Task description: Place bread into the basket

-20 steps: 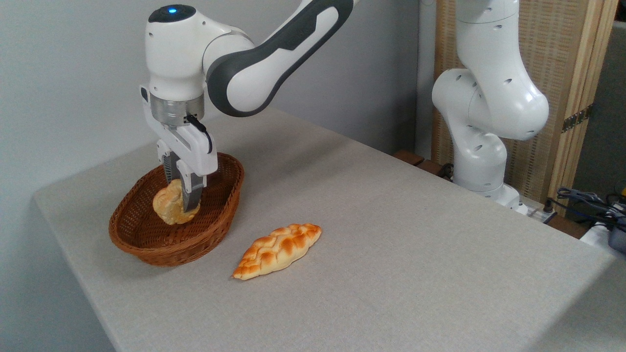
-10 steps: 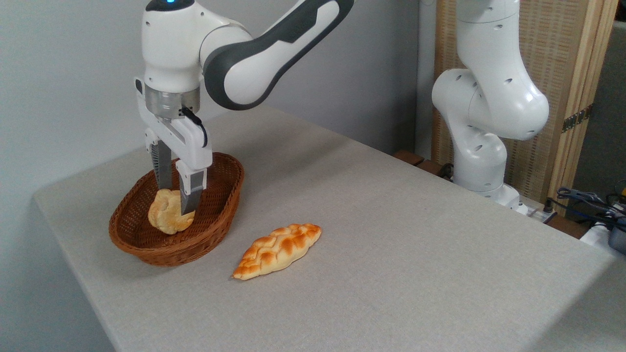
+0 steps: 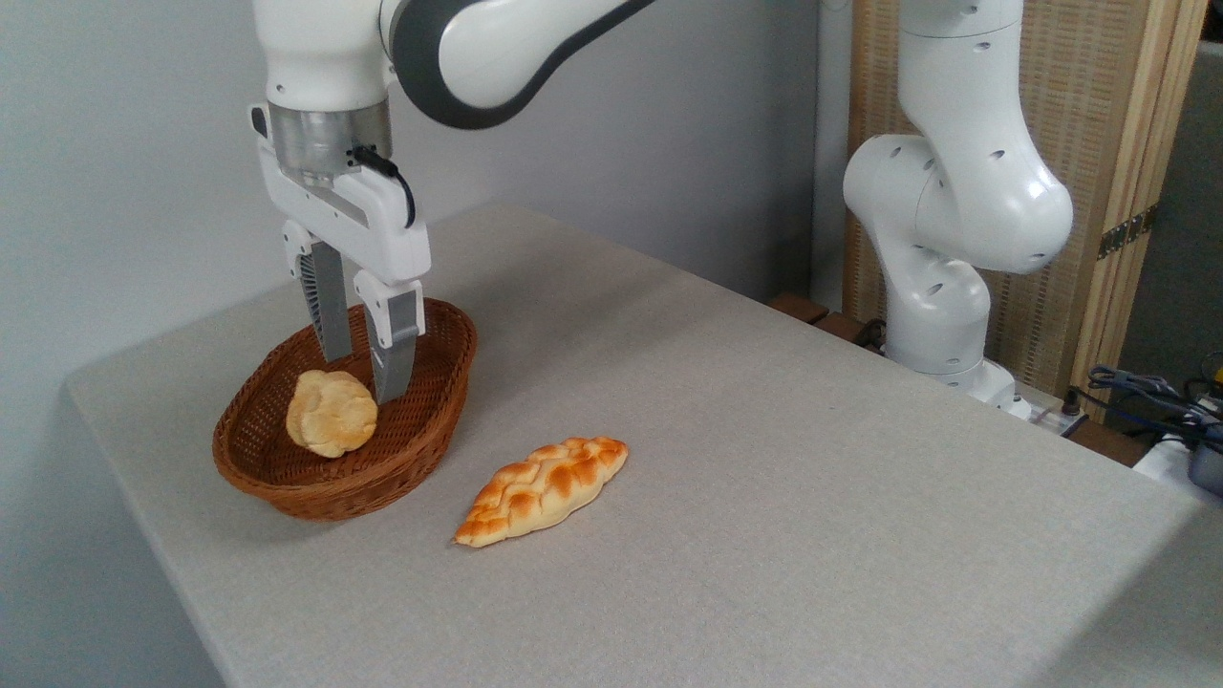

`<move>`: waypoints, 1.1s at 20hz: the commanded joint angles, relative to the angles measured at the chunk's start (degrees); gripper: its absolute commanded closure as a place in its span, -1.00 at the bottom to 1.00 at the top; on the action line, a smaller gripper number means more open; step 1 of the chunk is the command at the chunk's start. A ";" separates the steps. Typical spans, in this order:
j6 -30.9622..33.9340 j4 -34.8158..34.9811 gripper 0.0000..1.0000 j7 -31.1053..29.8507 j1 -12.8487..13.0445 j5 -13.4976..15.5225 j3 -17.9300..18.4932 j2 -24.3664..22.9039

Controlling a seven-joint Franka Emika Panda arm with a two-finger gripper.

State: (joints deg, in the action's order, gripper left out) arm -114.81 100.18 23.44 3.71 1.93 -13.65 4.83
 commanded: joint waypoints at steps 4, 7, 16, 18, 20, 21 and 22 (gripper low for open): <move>6.78 -2.09 -1.00 5.98 0.24 -2.99 5.38 -1.93; 10.13 -2.09 -1.00 10.12 0.24 -2.99 7.58 -2.64; 13.91 -1.39 -1.00 15.23 0.24 -2.81 11.54 -2.55; 13.83 -0.78 -1.00 15.23 0.24 -2.20 11.45 -2.55; 13.91 -0.42 -1.00 15.23 0.15 -2.11 11.63 -2.72; 13.83 -0.42 -1.00 15.31 0.15 -2.11 11.98 -2.72; 13.83 -0.42 -1.00 15.49 0.15 -2.11 12.68 -2.81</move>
